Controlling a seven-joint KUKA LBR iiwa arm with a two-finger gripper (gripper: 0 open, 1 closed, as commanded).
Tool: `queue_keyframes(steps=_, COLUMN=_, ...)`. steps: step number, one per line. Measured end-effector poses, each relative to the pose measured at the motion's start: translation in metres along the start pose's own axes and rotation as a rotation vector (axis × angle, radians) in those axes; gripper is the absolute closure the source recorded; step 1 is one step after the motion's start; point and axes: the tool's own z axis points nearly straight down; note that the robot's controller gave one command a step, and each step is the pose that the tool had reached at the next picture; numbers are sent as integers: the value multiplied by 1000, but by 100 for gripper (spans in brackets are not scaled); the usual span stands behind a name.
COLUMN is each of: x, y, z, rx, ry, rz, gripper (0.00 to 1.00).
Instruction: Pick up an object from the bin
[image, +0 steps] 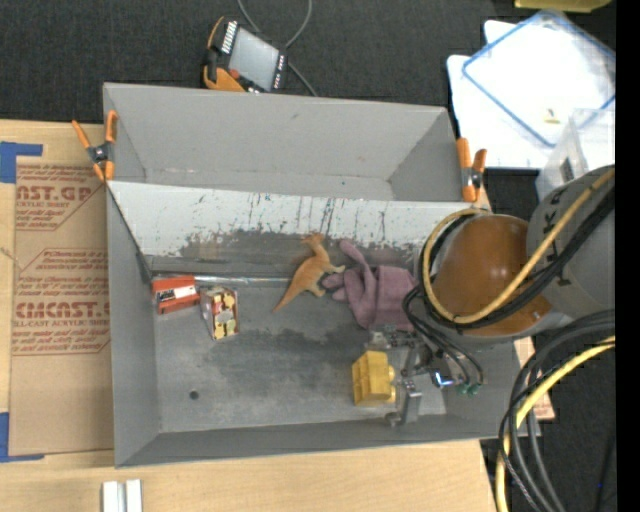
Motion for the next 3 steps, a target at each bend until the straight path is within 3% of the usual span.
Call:
queue_keyframes(steps=1, x=-3, y=-1, z=29, rx=5, ry=-21, rz=215, gripper=0)
queue_keyframes(steps=2, x=-9, y=9, z=27, rx=6, ry=-18, rz=-571, gripper=100)
queue_keyframes(steps=3, x=-10, y=9, z=27, rx=5, ry=-17, rz=-570, gripper=100)
